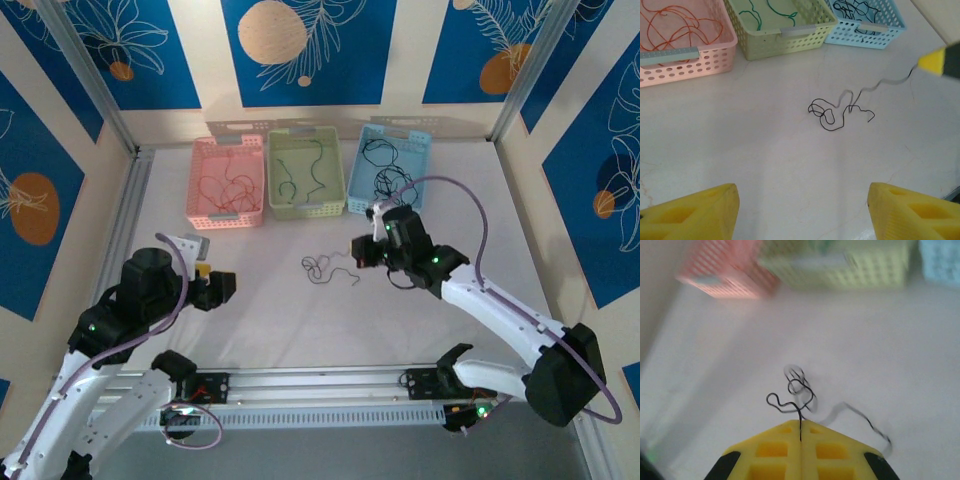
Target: Untangle the cables
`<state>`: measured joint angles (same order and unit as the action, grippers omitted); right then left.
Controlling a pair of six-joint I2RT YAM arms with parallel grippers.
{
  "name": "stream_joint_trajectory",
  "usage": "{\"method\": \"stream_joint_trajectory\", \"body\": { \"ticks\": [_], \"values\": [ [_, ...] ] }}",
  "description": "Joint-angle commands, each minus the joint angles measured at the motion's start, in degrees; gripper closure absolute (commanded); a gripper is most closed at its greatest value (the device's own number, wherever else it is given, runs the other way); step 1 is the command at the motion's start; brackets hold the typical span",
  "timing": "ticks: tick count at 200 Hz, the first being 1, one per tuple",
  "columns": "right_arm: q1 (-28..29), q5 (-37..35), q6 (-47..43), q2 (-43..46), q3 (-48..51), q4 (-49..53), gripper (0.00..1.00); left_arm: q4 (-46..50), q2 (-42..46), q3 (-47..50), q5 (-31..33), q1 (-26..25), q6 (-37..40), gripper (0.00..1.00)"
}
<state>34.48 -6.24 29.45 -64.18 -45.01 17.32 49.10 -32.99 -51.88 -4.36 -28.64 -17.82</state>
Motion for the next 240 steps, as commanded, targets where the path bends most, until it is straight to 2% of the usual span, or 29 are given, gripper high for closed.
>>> {"method": "stream_joint_trajectory", "body": {
  "ticks": [1,35,67,102,129,174,202,240],
  "values": [
    [0.4,-2.0,1.9,2.0,2.6,2.2,1.0,0.3,0.5,0.6,0.4,-0.2,0.7,0.31],
    [3.0,-2.1,1.8,-3.3,1.9,1.5,1.0,0.1,0.5,0.8,0.4,-0.1,0.8,0.31],
    [5.3,-3.0,0.8,-13.7,-4.3,1.5,0.94,0.0,0.8,1.0,0.4,-0.1,0.8,0.31],
    [8.3,-7.6,0.5,-23.9,-11.6,4.8,0.94,-0.2,1.5,1.3,0.2,-0.1,0.8,0.31],
    [10.7,-8.8,1.5,-25.8,-11.9,3.2,0.93,-0.5,1.7,1.5,-0.2,-0.1,0.8,0.31],
    [11.3,-9.7,2.3,-25.7,-11.4,2.6,0.9,-0.5,1.8,1.6,-0.1,0.0,0.8,0.3],
    [11.1,-10.1,2.5,-26.0,-11.8,3.3,0.78,-0.4,1.8,1.5,0.1,-0.1,0.8,0.3],
    [11.0,-10.3,2.2,-29.0,-14.6,4.9,0.5,-0.5,1.7,1.6,0.3,-0.1,0.7,0.3]
  ]
}}
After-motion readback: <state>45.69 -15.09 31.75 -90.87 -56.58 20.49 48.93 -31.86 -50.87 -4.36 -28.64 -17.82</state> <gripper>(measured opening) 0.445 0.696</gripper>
